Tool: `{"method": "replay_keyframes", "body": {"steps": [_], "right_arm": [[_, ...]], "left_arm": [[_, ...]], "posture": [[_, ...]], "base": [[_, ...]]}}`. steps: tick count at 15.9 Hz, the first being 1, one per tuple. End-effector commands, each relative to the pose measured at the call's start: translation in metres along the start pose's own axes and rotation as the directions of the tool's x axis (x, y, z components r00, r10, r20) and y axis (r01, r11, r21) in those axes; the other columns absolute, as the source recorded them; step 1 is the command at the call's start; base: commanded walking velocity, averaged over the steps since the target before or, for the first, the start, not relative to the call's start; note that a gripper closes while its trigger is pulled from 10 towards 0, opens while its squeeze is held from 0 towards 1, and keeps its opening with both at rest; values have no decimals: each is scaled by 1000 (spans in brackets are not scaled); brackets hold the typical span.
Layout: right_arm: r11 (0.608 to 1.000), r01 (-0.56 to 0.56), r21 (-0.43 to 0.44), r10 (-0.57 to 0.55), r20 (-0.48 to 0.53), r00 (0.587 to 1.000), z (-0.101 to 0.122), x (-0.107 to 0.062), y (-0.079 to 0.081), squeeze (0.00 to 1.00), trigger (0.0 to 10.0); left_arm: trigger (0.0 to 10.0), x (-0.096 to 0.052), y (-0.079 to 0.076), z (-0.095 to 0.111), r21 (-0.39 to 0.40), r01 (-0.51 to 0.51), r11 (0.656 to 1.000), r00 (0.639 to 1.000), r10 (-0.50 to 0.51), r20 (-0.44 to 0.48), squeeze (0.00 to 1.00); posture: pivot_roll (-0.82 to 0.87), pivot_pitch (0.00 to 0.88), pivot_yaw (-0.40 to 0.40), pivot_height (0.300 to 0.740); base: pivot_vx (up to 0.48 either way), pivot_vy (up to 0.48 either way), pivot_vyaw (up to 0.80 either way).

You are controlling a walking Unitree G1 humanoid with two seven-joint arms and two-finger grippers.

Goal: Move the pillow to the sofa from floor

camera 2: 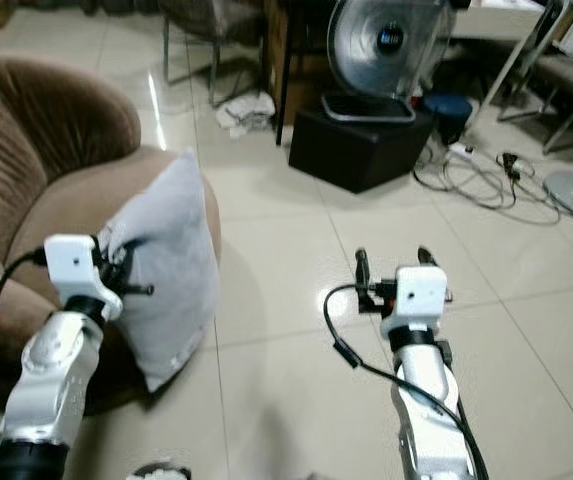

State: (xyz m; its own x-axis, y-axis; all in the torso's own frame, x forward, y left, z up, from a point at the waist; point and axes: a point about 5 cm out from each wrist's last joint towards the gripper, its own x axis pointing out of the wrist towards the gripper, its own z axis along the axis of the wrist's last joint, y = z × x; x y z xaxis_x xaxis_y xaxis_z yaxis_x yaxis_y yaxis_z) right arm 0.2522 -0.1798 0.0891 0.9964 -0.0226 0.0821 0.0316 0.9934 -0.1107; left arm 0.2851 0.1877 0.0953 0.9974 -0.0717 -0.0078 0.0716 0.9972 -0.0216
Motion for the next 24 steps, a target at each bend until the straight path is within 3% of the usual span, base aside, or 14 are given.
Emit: {"method": "replay_keyframes", "body": {"steps": [1, 10, 19, 24], "right_arm": [[1000, -9, -18, 8, -49, 999, -9, -3, 1, 0, 10000], [998, -64, -12, 63, -97, 993, -20, -1, 10, 0, 10000], [996, -87, -7, 86, -108, 990, -25, -6, 13, 0, 10000], [993, -111, -27, 107, -112, 988, -26, -8, 16, 0, 10000]], "left_arm": [[0, 0, -5, 0, 9, 27, 1000, 1000, -27, -4, 0], [0, 4, -13, -6, 25, 27, 999, 999, -26, -28, 0], [0, 9, -8, -10, -2, -38, 999, 997, 38, -71, 0], [0, 8, -5, -18, 28, -94, 995, 988, 96, -123, 0]], "posture": [[81, 2, -74, 740], [90, 0, -75, 740], [86, 5, -77, 740], [88, 17, -83, 740]], "base": [[0, 0, 0], [0, 0, 0], [0, -447, 0], [389, -278, 560]]}}
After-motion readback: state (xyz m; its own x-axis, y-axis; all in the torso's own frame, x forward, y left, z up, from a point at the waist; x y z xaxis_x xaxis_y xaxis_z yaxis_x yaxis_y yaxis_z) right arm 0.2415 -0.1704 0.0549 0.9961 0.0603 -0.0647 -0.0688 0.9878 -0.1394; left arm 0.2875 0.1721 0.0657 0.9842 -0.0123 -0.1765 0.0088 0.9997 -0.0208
